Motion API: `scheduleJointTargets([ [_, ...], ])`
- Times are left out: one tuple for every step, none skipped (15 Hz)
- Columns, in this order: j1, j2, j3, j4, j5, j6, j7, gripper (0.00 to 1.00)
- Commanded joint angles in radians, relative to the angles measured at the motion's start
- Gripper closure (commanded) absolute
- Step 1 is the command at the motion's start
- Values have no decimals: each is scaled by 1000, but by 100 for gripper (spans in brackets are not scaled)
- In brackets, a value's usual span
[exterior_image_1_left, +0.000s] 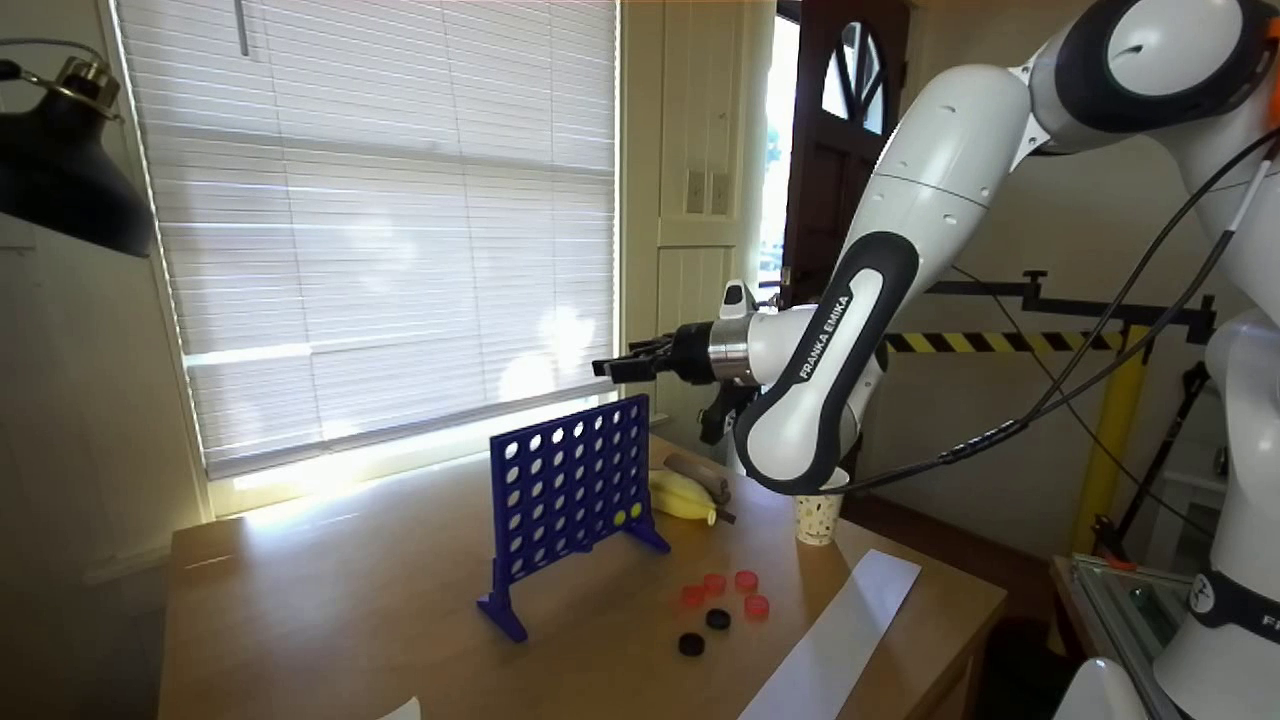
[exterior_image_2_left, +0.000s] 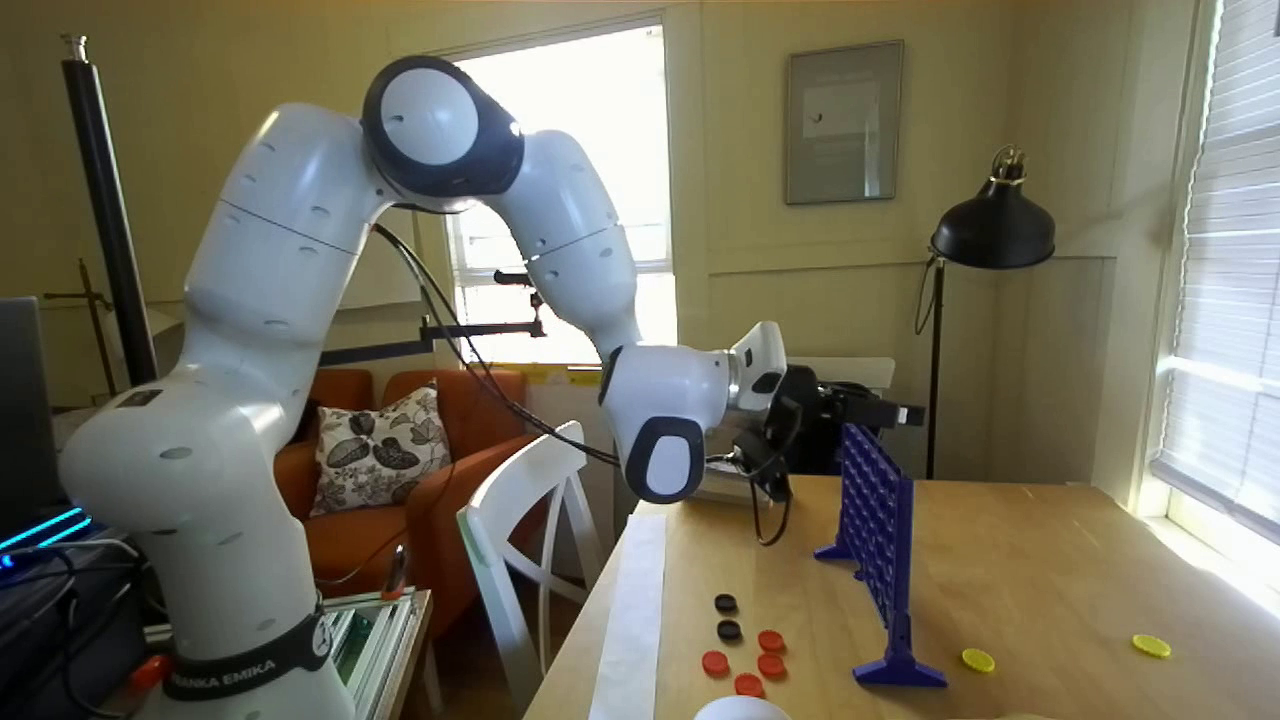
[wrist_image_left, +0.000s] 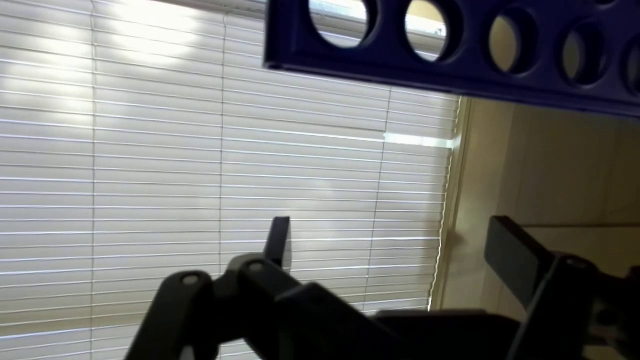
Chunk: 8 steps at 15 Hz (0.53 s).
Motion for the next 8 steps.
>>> scheduleJointTargets([
  [-2, -118, 19, -93, 20, -120, 5, 0],
  [-7, -151, 23, -116, 1, -175, 16, 0],
  [3, -178, 21, -129, 36, -227, 0, 0],
  [3, -199, 20, -142, 28, -263, 2, 0],
  [2, -228, 22, -155, 25, -312, 7, 0],
  [2, -256, 23, -168, 27, -367, 11, 0],
  [9, -283, 21, -180, 41, -425, 3, 0],
  [0, -315, 29, -194, 13, -490, 24, 0],
])
